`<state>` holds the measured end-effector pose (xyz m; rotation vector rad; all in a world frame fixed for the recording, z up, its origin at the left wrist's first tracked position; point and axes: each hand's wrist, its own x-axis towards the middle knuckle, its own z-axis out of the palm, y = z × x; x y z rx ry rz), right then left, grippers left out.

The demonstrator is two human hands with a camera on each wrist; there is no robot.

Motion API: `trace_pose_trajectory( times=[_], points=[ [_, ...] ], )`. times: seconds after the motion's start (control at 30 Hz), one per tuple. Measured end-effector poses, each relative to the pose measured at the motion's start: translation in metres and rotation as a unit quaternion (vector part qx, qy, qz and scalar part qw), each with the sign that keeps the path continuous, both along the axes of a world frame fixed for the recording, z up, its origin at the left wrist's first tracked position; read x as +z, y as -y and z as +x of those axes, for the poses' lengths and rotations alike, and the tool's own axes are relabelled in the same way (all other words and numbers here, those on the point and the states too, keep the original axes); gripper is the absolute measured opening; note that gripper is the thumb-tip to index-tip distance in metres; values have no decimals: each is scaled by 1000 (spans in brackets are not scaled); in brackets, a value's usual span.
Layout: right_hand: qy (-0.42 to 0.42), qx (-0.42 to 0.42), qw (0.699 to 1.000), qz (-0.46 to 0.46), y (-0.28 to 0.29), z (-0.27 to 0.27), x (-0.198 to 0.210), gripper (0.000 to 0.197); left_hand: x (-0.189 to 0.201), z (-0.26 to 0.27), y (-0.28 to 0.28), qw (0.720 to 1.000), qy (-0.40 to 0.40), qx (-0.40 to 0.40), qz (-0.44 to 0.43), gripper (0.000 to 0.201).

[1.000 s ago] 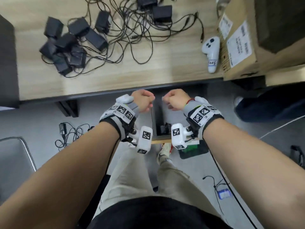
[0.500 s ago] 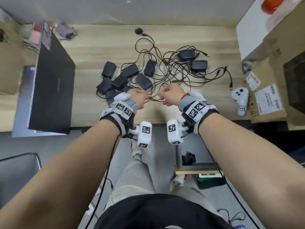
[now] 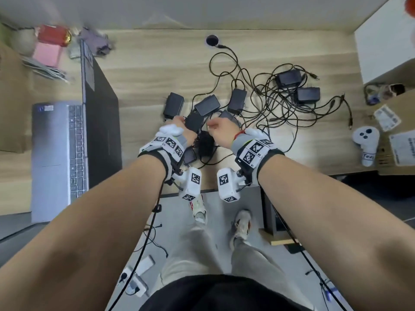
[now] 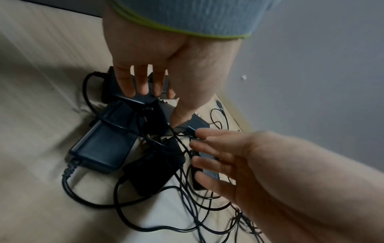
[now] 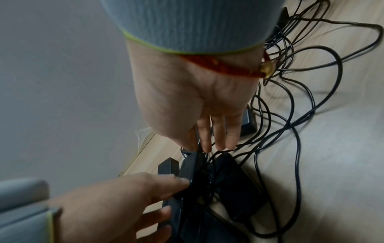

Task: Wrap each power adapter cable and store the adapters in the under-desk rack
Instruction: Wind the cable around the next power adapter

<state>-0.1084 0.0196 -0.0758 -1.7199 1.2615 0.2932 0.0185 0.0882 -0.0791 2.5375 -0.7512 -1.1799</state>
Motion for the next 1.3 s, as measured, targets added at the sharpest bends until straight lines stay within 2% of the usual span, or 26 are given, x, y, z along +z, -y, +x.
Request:
trace_pose_trajectory(
  times=[0.1,0.23,0.3,0.47,0.53,0.63,0.67,0.77,0.83,0.9,1.03,1.17,1.3],
  points=[
    [-20,1,999,31,3,10,-6,41,-9,4,9,1000,3,-28,7,54],
    [-19,6,998,54,8,15,-8,42,-5,6,14,998,20,-60,24,42],
    [-9,15,998,53,9,12,-3,41,-4,11,14,997,14,-73,35,47],
    [37,-32,998,25,23,5,6,30,16,20,25,997,-34,-29,56,52],
    [50,-38,998,19,30,6,19,34,39,18,29,996,-86,-4,16,43],
    [100,-3,995,7,39,10,60,40,91,13,39,967,-206,108,-105,21],
    [131,7,991,13,39,11,72,40,109,12,42,960,-204,134,-139,14],
    [225,25,973,48,41,8,105,34,157,13,54,939,-182,186,-225,22],
    [244,62,968,15,49,-3,130,35,196,6,61,919,-196,204,-273,15],
    [235,78,969,-26,57,-5,140,38,215,4,67,910,-230,192,-287,16],
    [238,83,964,-81,81,-22,174,42,245,-3,72,928,-167,152,-295,21],
    [268,25,959,-94,105,-41,216,35,264,-9,74,941,-139,92,-294,12],
    [308,-47,948,-70,112,-42,251,49,285,-15,76,950,-156,2,-269,14]
  ],
)
